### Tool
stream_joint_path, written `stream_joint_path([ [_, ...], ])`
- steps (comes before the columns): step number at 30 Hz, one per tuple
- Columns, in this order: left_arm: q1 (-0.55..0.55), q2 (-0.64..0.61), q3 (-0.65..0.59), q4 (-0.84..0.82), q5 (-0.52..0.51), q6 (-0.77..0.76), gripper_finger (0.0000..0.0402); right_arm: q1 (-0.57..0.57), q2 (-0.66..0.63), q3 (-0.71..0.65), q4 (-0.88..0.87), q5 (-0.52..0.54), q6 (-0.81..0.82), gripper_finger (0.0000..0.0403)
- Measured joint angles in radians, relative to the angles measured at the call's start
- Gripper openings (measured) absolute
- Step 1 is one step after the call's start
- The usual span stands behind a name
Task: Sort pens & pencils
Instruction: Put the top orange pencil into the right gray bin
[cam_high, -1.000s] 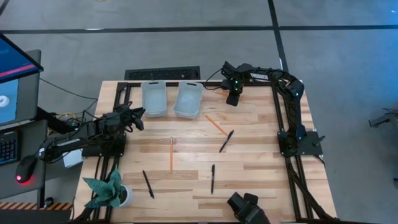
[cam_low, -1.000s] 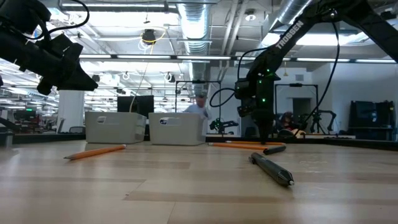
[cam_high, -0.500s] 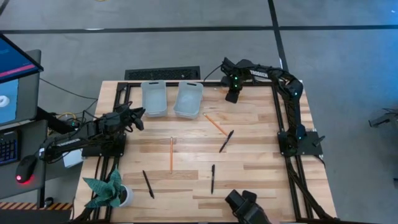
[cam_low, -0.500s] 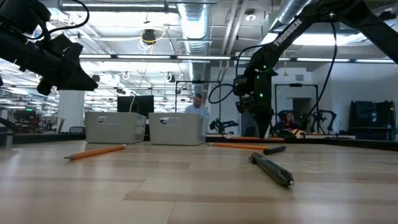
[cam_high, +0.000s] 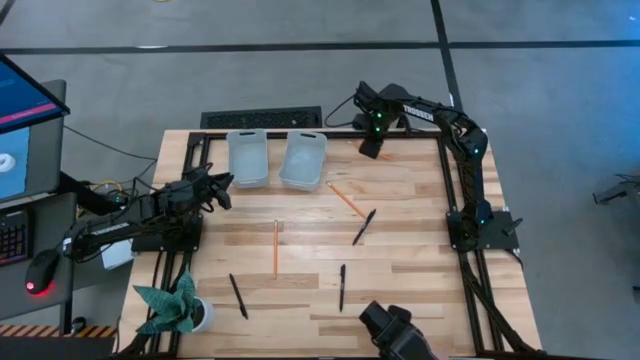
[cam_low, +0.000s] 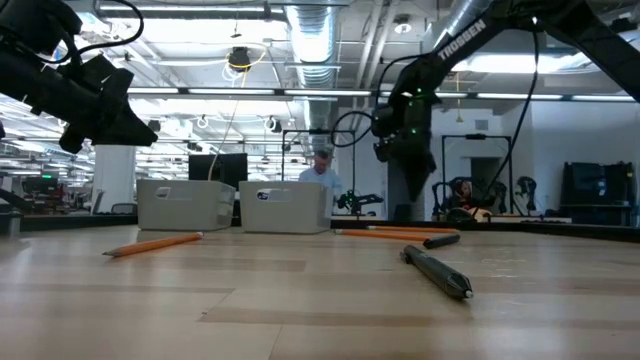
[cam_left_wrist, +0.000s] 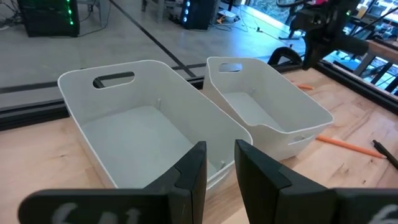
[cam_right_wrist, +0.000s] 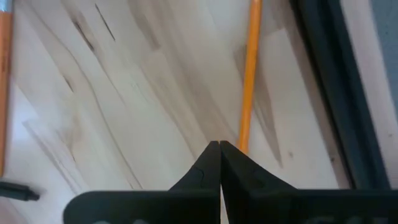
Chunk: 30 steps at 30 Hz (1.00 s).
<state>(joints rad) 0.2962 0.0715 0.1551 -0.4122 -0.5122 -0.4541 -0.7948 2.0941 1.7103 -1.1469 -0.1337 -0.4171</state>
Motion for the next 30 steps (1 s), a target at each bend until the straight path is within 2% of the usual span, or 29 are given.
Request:
stream_joint_path([
  [7,0.000,0.000,0.000,0.000,0.007,-0.001,0.0073,0.005,0.000,0.009,0.004,0.000,0.000,0.0046],
  [22,0.000,0.000,0.000,0.000,0.007,-0.006,0.0073,0.005,0.000,0.009,0.033,0.001,-0.001,0.0052],
  [30,0.000,0.000,0.000,0.000,0.007,-0.006,0.0073,0.008,-0.001,0.009,0.033,0.003,-0.001,0.0088],
])
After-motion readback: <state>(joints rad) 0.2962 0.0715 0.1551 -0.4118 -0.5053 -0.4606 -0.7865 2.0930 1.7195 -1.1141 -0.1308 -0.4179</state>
